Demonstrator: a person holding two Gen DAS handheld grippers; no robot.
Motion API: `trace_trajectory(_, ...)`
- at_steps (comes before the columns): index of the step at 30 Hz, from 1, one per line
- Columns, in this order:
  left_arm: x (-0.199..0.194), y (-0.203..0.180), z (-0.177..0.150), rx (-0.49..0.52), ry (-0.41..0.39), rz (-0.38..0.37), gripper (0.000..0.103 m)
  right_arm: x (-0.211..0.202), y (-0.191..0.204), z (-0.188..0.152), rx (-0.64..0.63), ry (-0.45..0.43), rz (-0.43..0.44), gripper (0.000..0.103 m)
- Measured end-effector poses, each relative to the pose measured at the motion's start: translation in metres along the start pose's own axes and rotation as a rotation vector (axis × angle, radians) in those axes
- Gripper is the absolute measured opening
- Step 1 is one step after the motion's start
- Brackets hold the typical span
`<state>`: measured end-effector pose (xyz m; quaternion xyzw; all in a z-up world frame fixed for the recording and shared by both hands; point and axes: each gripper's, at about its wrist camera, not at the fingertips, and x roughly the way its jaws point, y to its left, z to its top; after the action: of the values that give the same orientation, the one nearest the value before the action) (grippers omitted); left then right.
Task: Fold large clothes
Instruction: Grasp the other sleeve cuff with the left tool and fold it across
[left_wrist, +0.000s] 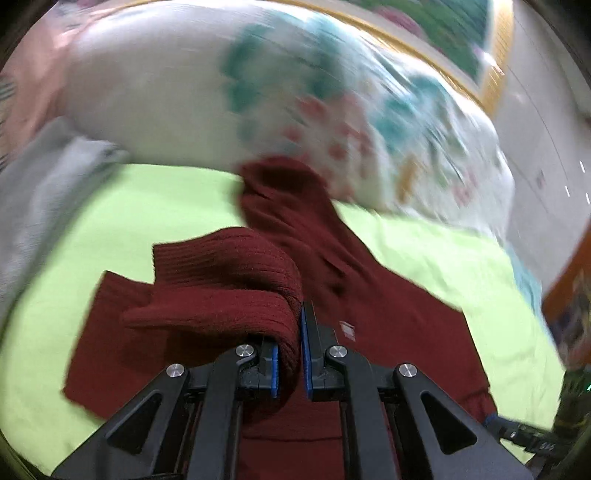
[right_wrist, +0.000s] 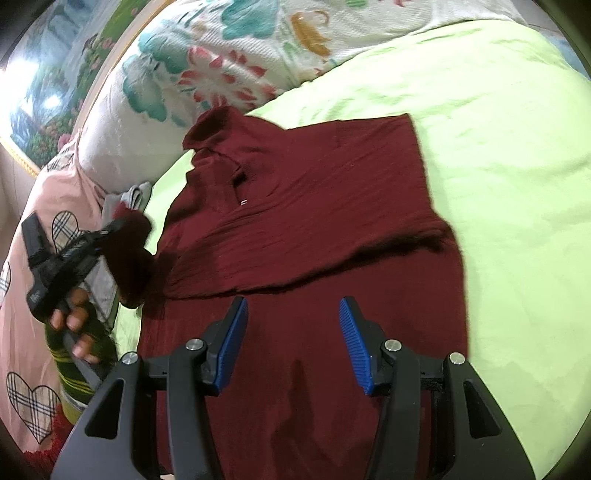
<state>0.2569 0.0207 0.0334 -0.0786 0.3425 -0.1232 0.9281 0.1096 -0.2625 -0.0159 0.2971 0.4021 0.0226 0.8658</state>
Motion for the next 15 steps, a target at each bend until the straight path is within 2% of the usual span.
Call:
trace_trajectory(3, 0.027, -0.055, -0.021, 0.103, 0.045, -0.023, 0.009, -0.01, -0.013, 0.002, 0.027, -0.025, -0.005, 0.053)
trace_trajectory(7, 0.072, -0.096, -0.045, 0.186, 0.152, -0.018, 0.011, -0.021, -0.03, 0.006, 0.075, -0.059, -0.015, 0.053)
trace_trajectory(10, 0.093, -0.109, -0.062, 0.222, 0.206, -0.013, 0.022, -0.025, -0.038, 0.008, 0.098, -0.073, -0.016, 0.053)
trace_trajectory(11, 0.094, -0.11, -0.065, 0.226, 0.212, -0.018, 0.03, -0.026, -0.038, 0.009, 0.102, -0.076, -0.015, 0.053)
trace_trajectory(12, 0.092, -0.109, -0.069, 0.226, 0.219, -0.027, 0.042, -0.027, -0.038, 0.01, 0.101, -0.078, -0.014, 0.053)
trace_trajectory(14, 0.081, -0.104, -0.074, 0.22, 0.22, -0.035, 0.057, -0.028, -0.034, 0.012, 0.089, -0.084, -0.013, 0.053)
trace_trajectory(15, 0.075, -0.099, -0.074, 0.218, 0.214, -0.038, 0.058, -0.027, -0.031, 0.014, 0.083, -0.084, -0.01, 0.053)
